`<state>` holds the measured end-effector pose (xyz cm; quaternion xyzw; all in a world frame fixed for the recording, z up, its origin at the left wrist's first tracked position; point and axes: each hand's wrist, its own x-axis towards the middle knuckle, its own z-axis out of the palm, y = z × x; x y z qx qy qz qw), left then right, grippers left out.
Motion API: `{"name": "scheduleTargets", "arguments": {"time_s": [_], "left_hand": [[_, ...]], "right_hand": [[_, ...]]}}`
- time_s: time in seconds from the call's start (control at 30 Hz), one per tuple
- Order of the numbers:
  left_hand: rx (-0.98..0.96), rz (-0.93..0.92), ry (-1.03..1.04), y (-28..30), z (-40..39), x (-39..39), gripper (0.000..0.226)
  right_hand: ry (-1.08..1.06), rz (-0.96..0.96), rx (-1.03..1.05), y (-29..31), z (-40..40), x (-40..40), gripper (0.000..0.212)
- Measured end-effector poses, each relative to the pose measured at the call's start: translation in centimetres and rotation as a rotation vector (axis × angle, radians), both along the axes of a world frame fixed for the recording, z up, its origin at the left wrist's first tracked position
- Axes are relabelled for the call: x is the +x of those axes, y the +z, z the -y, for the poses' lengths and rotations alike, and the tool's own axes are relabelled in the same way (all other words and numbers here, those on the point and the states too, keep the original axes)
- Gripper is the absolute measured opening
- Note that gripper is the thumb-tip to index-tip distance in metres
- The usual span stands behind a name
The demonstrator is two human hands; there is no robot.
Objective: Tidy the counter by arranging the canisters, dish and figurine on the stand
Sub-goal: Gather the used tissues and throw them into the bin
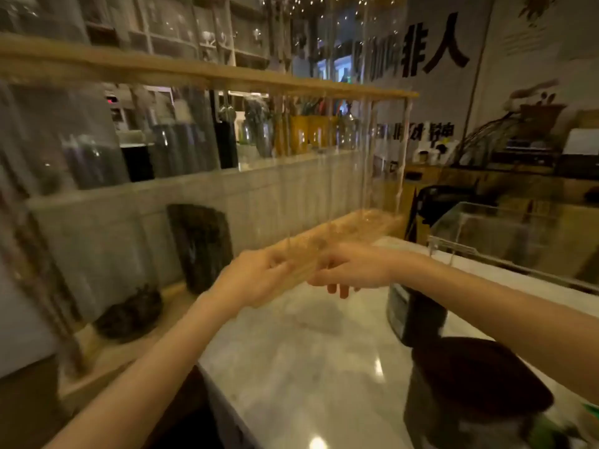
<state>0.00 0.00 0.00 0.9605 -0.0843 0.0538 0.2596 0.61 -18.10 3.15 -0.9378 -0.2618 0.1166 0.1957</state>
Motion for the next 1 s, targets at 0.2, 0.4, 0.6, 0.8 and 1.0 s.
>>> {"name": "scheduleTargets", "arguments": {"time_s": [0.2, 0.4, 0.6, 0.8, 1.0], "left_hand": [[0.114, -0.086, 0.016, -6.1, -3.2, 0.3, 0.034], [0.156, -0.044, -0.018, -9.4, -3.7, 0.3, 0.034], [0.192, 0.041, -0.008, -10.7, -3.5, 0.6, 0.030], [0.148, 0.036, -0.016, -10.1, -2.8, 1.0, 0.029], [0.141, 0.036, -0.025, -9.0, -2.3, 1.7, 0.027]], "right_hand": [[0.057, -0.057, -0.308, -3.5, -2.7, 2.8, 0.036], [0.072, -0.020, -0.439, -5.9, -2.8, 6.2, 0.038], [0.126, 0.004, -0.521, -8.7, -3.4, 7.2, 0.054], [0.196, 0.100, -0.460, -9.0, -3.2, 7.4, 0.030], [0.190, 0.059, -0.387, -8.1, -2.4, 7.3, 0.025]]}}
